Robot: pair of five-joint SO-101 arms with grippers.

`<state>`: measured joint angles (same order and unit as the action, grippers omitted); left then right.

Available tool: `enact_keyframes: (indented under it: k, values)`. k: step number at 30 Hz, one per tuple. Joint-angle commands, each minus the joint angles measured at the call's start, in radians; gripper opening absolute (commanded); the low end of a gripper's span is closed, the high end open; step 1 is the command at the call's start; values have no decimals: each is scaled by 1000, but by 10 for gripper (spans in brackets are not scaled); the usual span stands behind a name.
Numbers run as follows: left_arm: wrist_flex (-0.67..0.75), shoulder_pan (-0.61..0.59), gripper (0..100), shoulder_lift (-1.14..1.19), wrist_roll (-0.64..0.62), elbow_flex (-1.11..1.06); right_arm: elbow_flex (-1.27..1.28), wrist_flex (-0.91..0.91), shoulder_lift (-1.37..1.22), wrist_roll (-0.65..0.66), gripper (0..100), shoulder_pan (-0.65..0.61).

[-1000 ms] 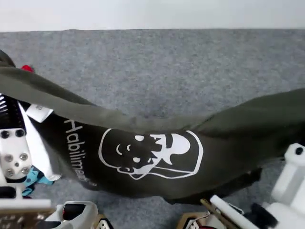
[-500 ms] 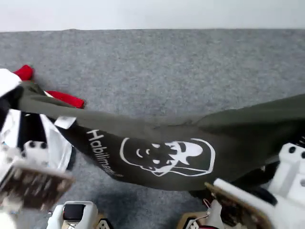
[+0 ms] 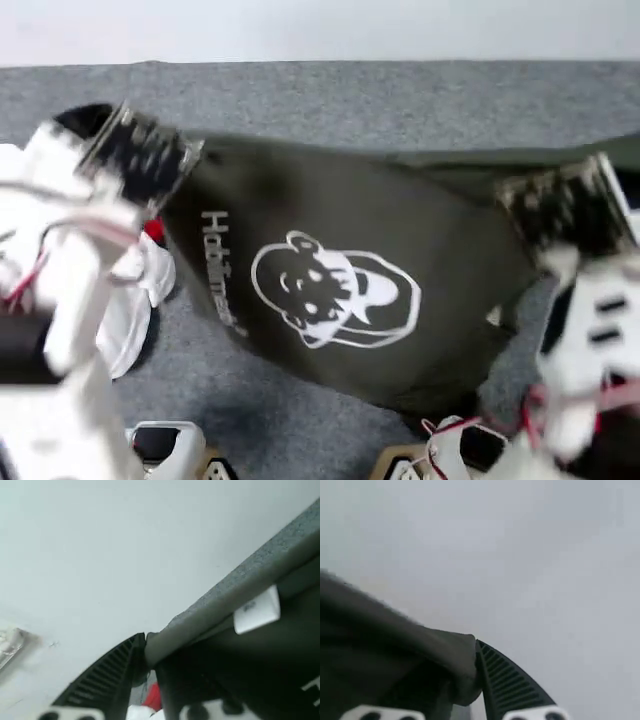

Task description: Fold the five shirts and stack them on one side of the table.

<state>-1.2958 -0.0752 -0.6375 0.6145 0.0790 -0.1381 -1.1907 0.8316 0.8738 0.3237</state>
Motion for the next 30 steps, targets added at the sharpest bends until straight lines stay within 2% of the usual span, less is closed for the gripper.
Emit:
enact_keyframes:
  k: [1,8,13,17,20,25,30]
  values:
    - [147,-6,5,81,5,-45,232,203,-18,6,10,-54]
    - [304,-3,5,295,8,-99,647,677,-19,12,10,-94]
    - [327,-6,5,456,26,-93,772,921,-87,14,10,-120]
    - [341,-5,5,559,78,-93,746,1069,-214,14,10,-122]
    - [410,-5,5,620,78,-93,680,1135,-323,14,10,-124]
    - [540,-2,5,704,80,-68,480,1148,-522,14,10,-122]
    - [543,-8,5,833,80,88,239,1144,-737,14,10,-122]
